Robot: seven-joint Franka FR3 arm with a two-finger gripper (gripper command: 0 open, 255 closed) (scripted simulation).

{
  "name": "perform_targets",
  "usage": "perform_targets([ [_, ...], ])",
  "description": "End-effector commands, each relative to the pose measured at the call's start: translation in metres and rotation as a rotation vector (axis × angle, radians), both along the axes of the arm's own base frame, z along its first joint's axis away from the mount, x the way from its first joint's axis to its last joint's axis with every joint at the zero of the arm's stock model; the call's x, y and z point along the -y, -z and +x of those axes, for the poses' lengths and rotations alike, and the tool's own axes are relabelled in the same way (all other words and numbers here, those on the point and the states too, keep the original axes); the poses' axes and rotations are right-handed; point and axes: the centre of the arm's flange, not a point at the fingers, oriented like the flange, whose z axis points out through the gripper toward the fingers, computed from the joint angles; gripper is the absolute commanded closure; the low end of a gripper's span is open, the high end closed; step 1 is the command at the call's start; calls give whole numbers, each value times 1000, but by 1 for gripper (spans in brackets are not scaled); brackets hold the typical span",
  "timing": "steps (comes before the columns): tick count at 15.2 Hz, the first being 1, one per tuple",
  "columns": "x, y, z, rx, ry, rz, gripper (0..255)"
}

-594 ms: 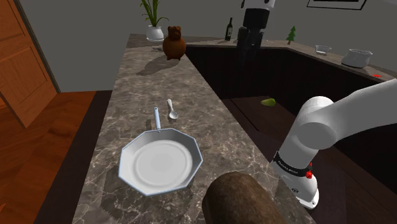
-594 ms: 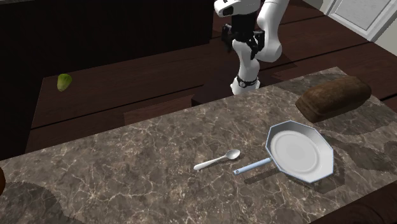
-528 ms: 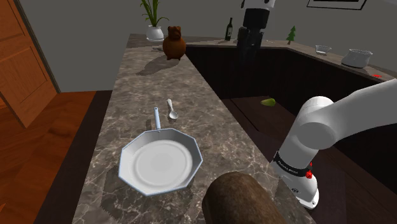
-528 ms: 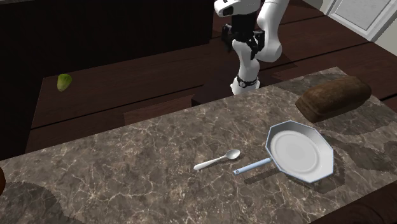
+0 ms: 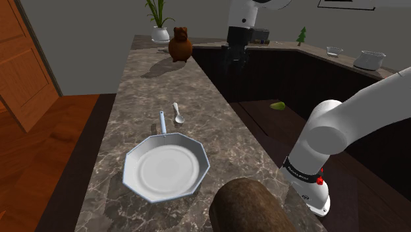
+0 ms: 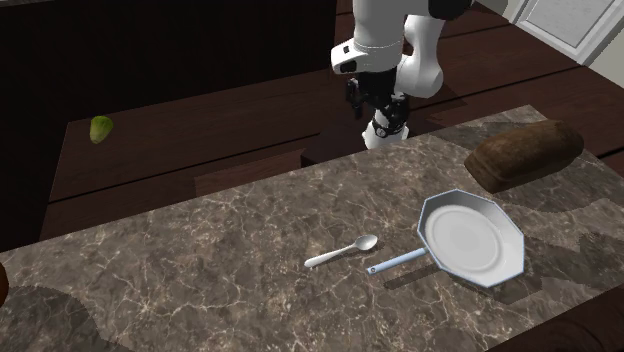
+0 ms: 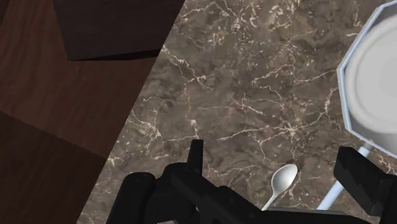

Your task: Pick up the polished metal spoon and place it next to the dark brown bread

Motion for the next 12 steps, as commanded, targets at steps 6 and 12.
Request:
perform_targets([
  [6,-21,57,68,-11,138,16,0],
  [12,-33,106,127,-22,254,29,0],
])
